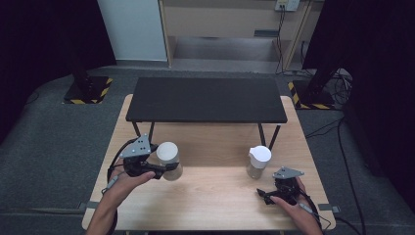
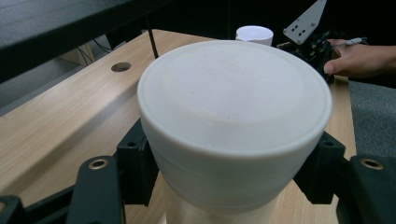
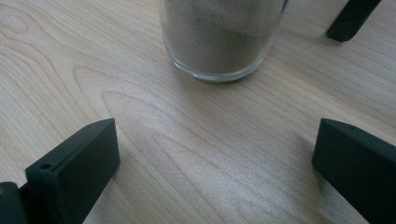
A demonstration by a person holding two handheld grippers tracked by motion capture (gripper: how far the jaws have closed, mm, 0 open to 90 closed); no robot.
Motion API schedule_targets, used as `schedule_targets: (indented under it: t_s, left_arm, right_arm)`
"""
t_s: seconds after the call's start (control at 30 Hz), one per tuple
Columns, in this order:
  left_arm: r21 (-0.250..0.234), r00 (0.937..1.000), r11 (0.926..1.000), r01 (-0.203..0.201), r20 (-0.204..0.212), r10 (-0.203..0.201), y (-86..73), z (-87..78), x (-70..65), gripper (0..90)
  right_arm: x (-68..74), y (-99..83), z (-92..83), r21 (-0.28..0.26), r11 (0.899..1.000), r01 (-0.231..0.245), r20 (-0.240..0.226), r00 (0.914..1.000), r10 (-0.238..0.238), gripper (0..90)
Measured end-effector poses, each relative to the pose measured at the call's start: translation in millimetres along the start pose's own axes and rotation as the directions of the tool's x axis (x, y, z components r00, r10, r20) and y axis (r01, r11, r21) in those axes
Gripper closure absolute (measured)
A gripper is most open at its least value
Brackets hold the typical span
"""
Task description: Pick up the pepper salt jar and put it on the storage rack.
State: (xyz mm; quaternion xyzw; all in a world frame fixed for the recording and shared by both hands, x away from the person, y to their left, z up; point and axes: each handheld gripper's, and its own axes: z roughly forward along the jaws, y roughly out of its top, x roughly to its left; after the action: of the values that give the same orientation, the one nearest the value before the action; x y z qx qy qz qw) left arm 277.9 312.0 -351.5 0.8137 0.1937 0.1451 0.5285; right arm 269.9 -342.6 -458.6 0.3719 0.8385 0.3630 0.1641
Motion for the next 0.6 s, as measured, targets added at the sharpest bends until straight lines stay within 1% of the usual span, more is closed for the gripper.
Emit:
schedule_targets:
  t_s: [0.13, 0.23, 0.27, 0.3, 0.33, 0.37, 0.47, 0.5, 0.6]
  left_arm:
    - [-0.008, 1.0, 0.9999, 0.008, -0.001, -0.008, 4.3, -6.4, 2.0, 33.4]
    - [-0.01, 0.9999, 0.9999, 0.01, -0.003, -0.01, 10.3, -11.7, 5.1, 33.4]
    - [-0.004, 0.9999, 0.9999, 0.01, -0.004, -0.01, 13.7, -12.6, 5.8, 33.4]
    - [-0.004, 0.9999, 0.9999, 0.01, -0.004, -0.01, 13.7, -12.6, 5.8, 33.4]
    - [0.005, 1.0, 1.0, 0.001, -0.008, -0.001, 18.2, -13.3, 4.8, 33.4]
    - [0.016, 0.9998, 0.9998, -0.013, -0.011, 0.013, 27.3, -15.0, 3.3, 33.4]
    - [0.006, 0.9997, 0.9997, -0.023, 0.002, 0.023, 38.1, -17.7, 4.1, 33.4]
    - [0.006, 0.9997, 0.9997, -0.023, 0.002, 0.023, 38.1, -17.7, 4.1, 33.4]
    - [-0.009, 0.9996, 0.9996, -0.028, 0.01, 0.028, 49.2, -19.9, 5.8, 33.4]
  right_arm:
    - [0.2, 0.0, 0.0, 0.0, 1.0, 0.0, 0.001, 1.0, 0.0, 1.6]
    - [0.4, 0.0, -0.1, 0.0, 1.0, -0.001, 0.001, 1.0, 0.001, 1.6]
    - [0.5, 0.0, -0.1, 0.0, 1.0, -0.002, 0.002, 1.0, 0.002, 1.6]
    - [0.5, 0.0, -0.1, 0.0, 1.0, -0.002, 0.002, 1.0, 0.002, 1.6]
    - [0.5, 0.0, -0.1, 0.0, 1.0, -0.002, 0.002, 1.0, 0.002, 1.6]
    - [0.6, 0.0, -0.1, 0.0, 1.0, -0.002, 0.002, 1.0, 0.002, 1.6]
    - [0.6, 0.0, -0.1, 0.0, 1.0, -0.002, 0.002, 1.0, 0.002, 1.6]
    - [0.6, 0.0, -0.1, 0.0, 1.0, -0.002, 0.002, 1.0, 0.002, 1.6]
    - [1.2, -0.1, -0.2, 0.001, 1.0, -0.005, 0.004, 1.0, 0.005, 1.6]
